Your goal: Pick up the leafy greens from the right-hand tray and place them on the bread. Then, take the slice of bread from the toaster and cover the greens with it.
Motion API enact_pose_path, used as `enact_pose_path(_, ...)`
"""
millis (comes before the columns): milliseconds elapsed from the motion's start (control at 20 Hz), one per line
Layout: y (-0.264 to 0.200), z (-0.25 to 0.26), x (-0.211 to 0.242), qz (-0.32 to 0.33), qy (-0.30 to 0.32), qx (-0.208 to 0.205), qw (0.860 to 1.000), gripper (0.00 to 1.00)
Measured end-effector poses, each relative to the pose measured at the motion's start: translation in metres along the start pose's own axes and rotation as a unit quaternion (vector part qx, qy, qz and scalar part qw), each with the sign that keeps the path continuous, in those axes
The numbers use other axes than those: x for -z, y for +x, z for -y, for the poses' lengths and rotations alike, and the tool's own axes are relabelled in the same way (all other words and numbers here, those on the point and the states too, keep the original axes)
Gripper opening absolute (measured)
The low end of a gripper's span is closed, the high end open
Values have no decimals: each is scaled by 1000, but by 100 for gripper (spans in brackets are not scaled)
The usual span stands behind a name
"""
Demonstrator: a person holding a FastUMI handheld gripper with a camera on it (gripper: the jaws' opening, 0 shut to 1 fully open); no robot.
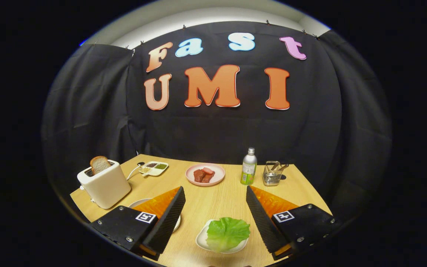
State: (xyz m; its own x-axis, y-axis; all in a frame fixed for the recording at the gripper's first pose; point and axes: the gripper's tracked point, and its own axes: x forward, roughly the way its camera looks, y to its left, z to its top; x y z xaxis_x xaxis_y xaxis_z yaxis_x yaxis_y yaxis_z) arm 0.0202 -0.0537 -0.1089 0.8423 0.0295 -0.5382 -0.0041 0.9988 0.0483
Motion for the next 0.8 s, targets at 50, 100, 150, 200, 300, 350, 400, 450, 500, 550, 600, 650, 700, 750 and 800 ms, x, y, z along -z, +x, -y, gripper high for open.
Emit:
enact_pose_path(50, 6, 3, 10, -23, 4, 2, 1000, 99)
enact_pose_path(100, 13, 4, 23, -48, 8, 2, 999, 99)
enact_pose_path(150, 18, 4, 35, -74, 16, 2, 997, 99)
enact_pose_path(200, 23, 5, 47, -99, 22, 2, 995, 99)
enact_pose_path(300, 32, 4, 68, -142, 35, -1, 989, 99)
enact_pose_path(350, 37, 4, 77, -162, 38, -1, 986, 98)
enact_pose_path(400, 41, 5, 88, -183, 38, 0, 982, 98)
enact_pose_path(450, 45, 7, 98, -200, 36, 3, 979, 98)
enact_pose_path(500, 49, 10, 107, -217, 34, 6, 975, 98)
enact_pose_path(550, 52, 14, 114, -231, 33, 13, 972, 98)
enact_pose_path(600, 56, 16, 122, -242, 33, 16, 970, 98)
enact_pose_path(650, 59, 17, 129, -255, 33, 16, 966, 97)
enact_pose_path(700, 62, 18, 137, -268, 34, 15, 963, 97)
enact_pose_path(750, 64, 17, 144, -281, 35, 13, 959, 97)
enact_pose_path(800, 64, 19, 150, -290, 35, 16, 956, 97)
